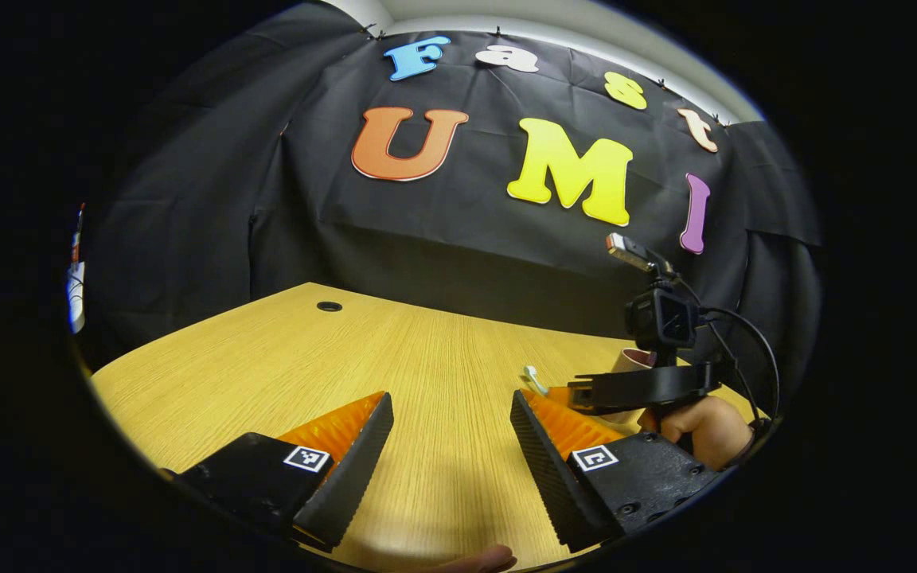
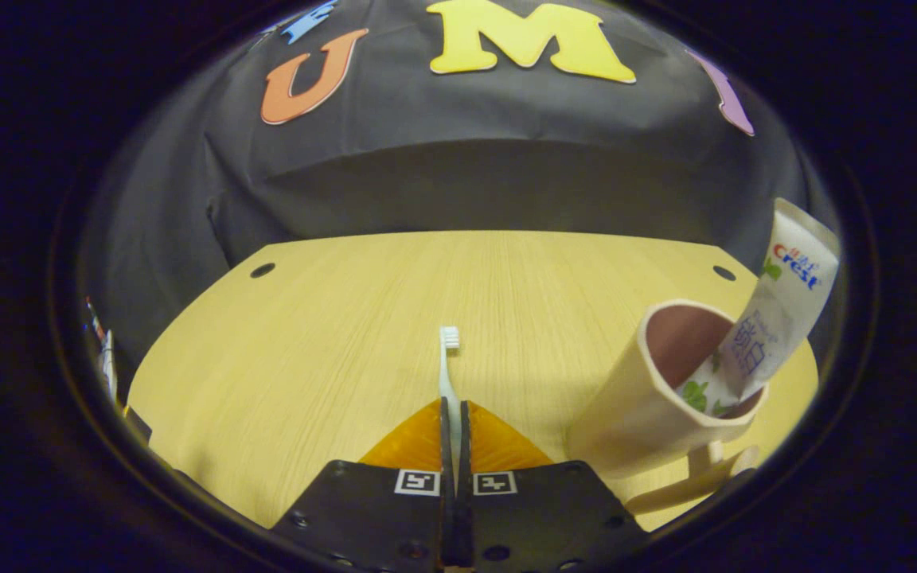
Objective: Put the toothbrush and toothpaste on the desktop into the cup, then pick up the cup and place it on the coaster on the desktop.
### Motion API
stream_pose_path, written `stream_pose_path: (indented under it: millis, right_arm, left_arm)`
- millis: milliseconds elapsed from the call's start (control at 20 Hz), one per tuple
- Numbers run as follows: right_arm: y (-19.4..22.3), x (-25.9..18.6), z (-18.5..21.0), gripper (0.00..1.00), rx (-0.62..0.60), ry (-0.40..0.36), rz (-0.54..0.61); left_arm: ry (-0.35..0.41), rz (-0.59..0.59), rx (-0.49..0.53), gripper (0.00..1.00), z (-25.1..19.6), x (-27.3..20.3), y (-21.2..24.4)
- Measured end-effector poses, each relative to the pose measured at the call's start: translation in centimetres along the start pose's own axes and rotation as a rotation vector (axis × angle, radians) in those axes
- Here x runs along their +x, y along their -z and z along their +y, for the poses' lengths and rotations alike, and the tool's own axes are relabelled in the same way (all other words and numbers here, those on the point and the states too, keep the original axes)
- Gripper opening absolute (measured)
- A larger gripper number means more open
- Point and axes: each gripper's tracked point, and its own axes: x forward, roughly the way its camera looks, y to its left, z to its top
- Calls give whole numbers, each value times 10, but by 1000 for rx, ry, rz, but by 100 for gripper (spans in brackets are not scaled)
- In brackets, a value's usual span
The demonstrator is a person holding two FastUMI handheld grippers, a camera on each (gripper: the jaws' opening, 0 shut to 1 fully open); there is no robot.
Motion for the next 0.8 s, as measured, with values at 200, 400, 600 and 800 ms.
stream_pose_path:
  millis: [200, 400, 600, 800]
  right_arm:
    - [-21, -40, -3, 1, 25, -59, -109]
    - [-76, -90, -16, 0, 112, -126, -325]
    - [-130, -118, -44, 0, 148, -139, -542]
    - [-150, -125, -64, 0, 112, -150, -673]
  left_arm:
    - [9, 11, 11, 95, -9, 6, 1]
    - [33, 28, 10, 95, -24, 13, 7]
    - [59, 32, 8, 95, -38, 20, 8]
    - [72, 32, 8, 95, -45, 28, 12]
